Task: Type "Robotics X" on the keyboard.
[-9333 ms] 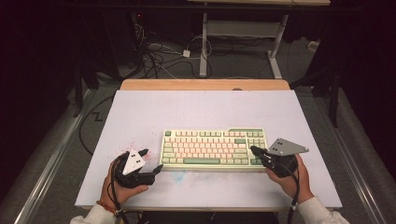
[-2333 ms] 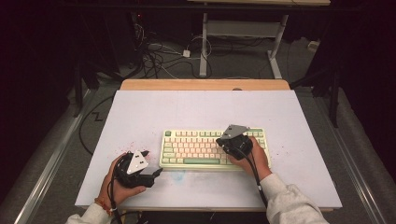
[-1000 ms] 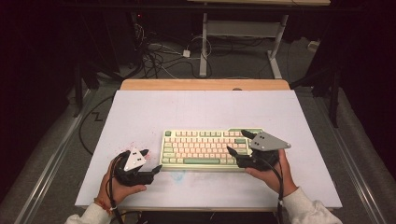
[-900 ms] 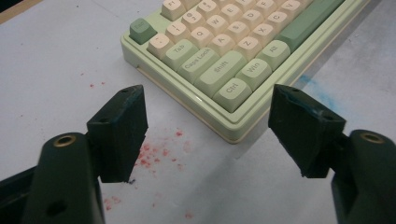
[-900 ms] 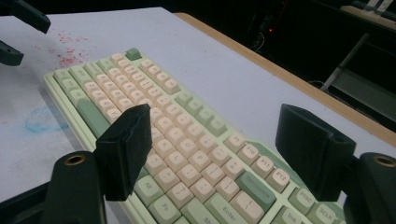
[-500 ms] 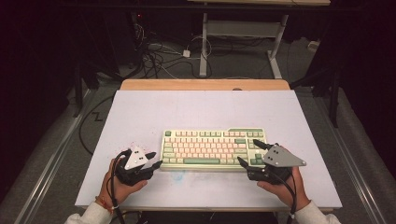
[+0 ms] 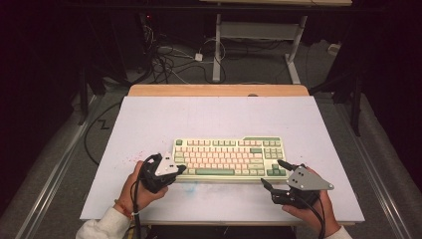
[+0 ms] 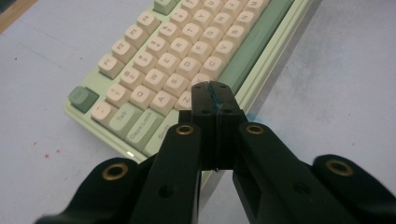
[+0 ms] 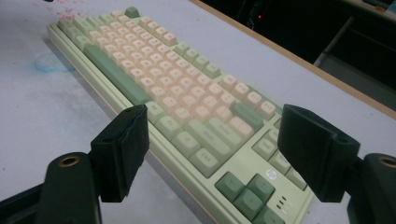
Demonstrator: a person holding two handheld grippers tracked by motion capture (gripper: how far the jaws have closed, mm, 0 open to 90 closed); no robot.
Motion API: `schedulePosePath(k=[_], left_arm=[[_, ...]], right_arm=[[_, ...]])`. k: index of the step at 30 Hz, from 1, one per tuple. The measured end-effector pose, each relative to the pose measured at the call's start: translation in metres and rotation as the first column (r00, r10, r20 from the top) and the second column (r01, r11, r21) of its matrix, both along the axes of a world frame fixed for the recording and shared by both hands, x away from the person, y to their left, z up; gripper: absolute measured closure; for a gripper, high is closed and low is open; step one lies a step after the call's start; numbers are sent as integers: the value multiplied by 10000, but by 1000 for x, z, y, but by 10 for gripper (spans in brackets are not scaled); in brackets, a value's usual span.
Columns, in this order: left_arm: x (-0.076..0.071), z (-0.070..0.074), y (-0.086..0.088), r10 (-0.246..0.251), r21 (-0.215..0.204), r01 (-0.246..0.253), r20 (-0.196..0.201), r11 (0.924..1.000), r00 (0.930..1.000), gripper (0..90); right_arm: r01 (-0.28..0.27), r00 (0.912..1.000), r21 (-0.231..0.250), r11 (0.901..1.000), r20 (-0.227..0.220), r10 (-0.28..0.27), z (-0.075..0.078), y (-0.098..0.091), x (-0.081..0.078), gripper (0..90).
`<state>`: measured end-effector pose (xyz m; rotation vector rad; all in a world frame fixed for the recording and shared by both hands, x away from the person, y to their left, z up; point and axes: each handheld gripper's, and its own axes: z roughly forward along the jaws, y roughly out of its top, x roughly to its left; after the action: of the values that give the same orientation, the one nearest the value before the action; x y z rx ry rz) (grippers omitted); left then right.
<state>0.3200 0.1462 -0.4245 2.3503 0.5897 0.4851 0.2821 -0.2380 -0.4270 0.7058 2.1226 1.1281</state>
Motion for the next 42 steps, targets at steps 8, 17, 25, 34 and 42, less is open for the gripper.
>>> schedulePosePath(k=[8, 17, 25, 34, 42], left_arm=[[15, 3, -28, -310, 413, 319, -237, 9986, 9992, 875], [35, 4, -59, -599, 598, 623, -413, 9963, 9974, 875], [46, -3, -90, -789, 1203, 859, -622, 9890, 9949, 875], [54, -14, -97, -705, 1500, 836, -910, 9852, 9934, 875], [57, -19, -98, -620, 1452, 764, -1012, 9864, 9929, 876]], right_arm=[[-35, 10000, -5, 10000, 72, 35, 1, 0, -3, 256], [-11, 10000, -78, 10000, -1, 11, 0, 0, 0, 256], [-16, 10000, -162, 9999, -68, 15, -2, -2, 1, 257], [40, 10000, -271, 9996, -40, -41, -3, -4, 2, 264], [63, 10000, -427, 9991, -15, -64, -3, -2, 2, 268]])
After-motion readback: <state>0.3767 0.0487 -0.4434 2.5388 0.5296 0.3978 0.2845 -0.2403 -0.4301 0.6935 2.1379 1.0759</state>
